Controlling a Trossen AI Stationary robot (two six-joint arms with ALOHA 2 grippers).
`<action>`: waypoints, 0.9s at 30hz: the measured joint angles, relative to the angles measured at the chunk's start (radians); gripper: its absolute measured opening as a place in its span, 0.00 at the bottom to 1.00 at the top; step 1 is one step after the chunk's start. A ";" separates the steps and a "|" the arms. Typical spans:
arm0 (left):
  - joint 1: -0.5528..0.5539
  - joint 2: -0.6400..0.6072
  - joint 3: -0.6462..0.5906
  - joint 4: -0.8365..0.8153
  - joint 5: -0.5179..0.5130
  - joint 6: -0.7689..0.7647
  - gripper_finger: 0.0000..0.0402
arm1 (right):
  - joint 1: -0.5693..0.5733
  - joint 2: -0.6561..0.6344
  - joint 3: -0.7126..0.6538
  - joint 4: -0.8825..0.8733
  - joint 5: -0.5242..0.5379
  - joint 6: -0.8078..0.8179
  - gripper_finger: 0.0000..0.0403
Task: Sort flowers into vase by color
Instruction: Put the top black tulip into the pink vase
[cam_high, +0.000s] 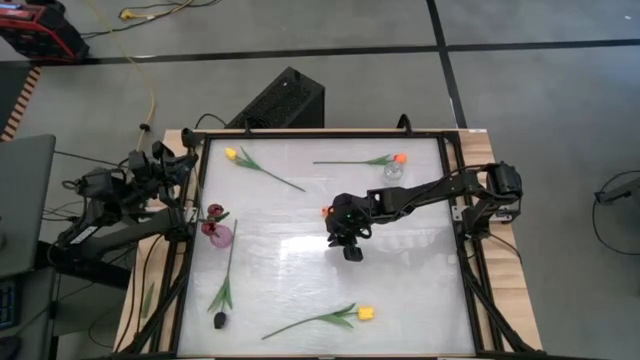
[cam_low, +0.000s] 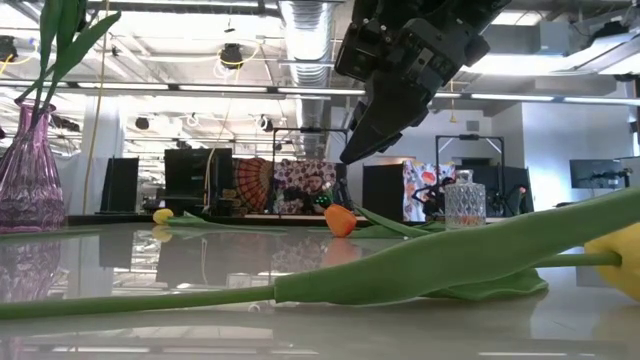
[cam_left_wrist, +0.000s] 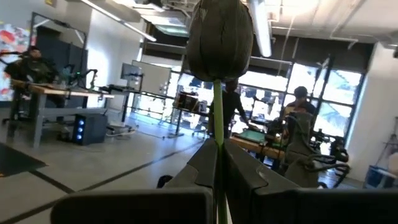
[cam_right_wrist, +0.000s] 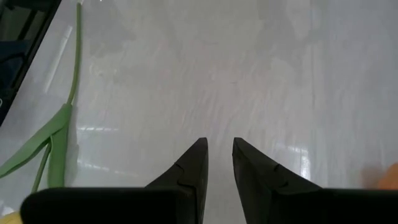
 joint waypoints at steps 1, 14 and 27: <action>0.000 0.000 -0.003 0.006 0.005 0.003 0.00 | 0.000 0.000 0.000 0.000 0.000 0.000 0.25; 0.000 -0.028 -0.120 0.143 0.039 0.041 0.00 | -0.001 0.000 0.000 -0.033 0.000 0.000 0.25; 0.000 -0.028 -0.103 0.109 0.102 0.051 0.00 | -0.002 0.000 0.000 -0.038 0.000 -0.008 0.25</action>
